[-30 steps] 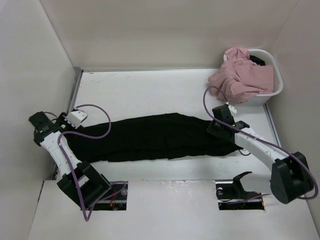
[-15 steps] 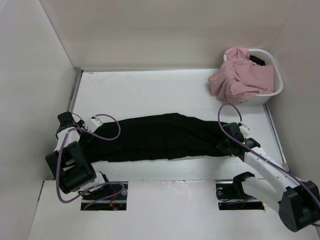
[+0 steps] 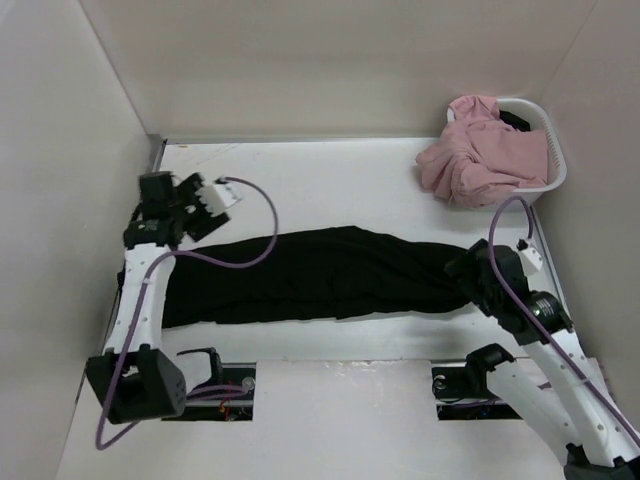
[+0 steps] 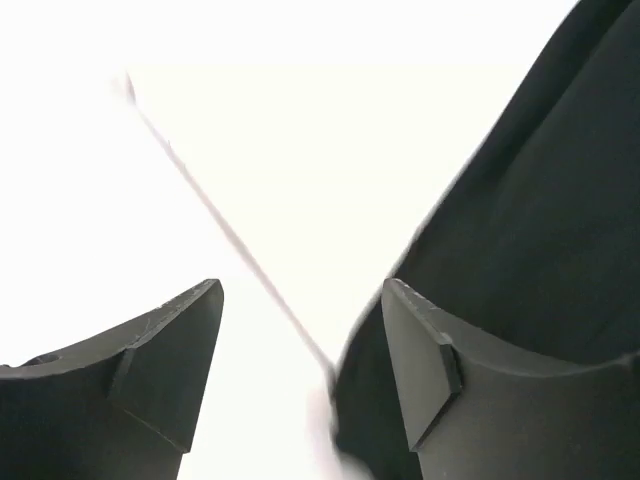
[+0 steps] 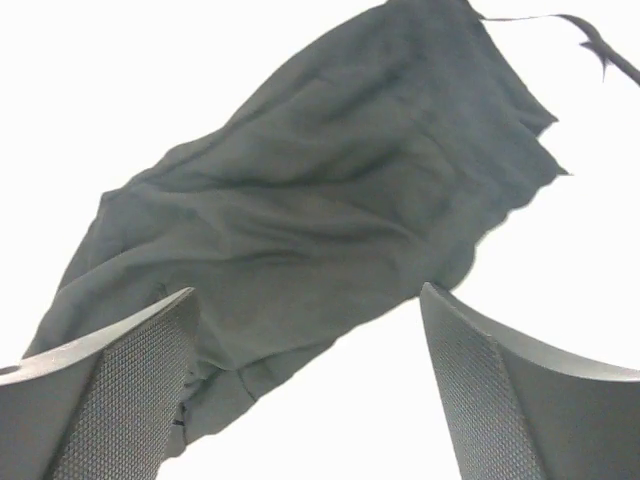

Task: Fold and stack the trousers
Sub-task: Fold the trousers

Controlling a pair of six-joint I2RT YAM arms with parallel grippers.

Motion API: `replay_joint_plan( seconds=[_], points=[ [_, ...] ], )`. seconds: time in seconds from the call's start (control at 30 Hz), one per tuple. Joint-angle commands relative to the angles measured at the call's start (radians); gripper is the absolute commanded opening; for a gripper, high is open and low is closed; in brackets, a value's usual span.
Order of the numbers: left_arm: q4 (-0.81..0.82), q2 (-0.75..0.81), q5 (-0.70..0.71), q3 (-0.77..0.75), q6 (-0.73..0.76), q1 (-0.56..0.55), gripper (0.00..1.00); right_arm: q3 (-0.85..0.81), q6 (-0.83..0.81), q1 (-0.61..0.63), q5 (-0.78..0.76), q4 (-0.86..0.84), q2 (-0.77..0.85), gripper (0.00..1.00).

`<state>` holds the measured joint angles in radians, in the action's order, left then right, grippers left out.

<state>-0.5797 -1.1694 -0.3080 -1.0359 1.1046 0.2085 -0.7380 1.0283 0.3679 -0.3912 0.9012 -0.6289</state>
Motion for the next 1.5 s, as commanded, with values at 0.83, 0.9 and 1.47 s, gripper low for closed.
replay_joint_plan(
  seconds=[0.83,0.9,1.47],
  points=[
    [0.023,-0.547,-0.017,-0.030,-0.405,-0.866,0.59,0.293,0.119,-0.475,0.201,-0.291,-0.150,1.00],
    [0.023,-0.578,-0.003,-0.047,-0.410,-0.858,0.54,0.299,0.115,-0.478,0.198,-0.309,-0.167,1.00],
    [-0.135,-0.340,0.029,-0.107,-0.431,-0.950,0.02,0.316,0.038,-0.491,0.164,-0.413,-0.272,0.91]
  ],
)
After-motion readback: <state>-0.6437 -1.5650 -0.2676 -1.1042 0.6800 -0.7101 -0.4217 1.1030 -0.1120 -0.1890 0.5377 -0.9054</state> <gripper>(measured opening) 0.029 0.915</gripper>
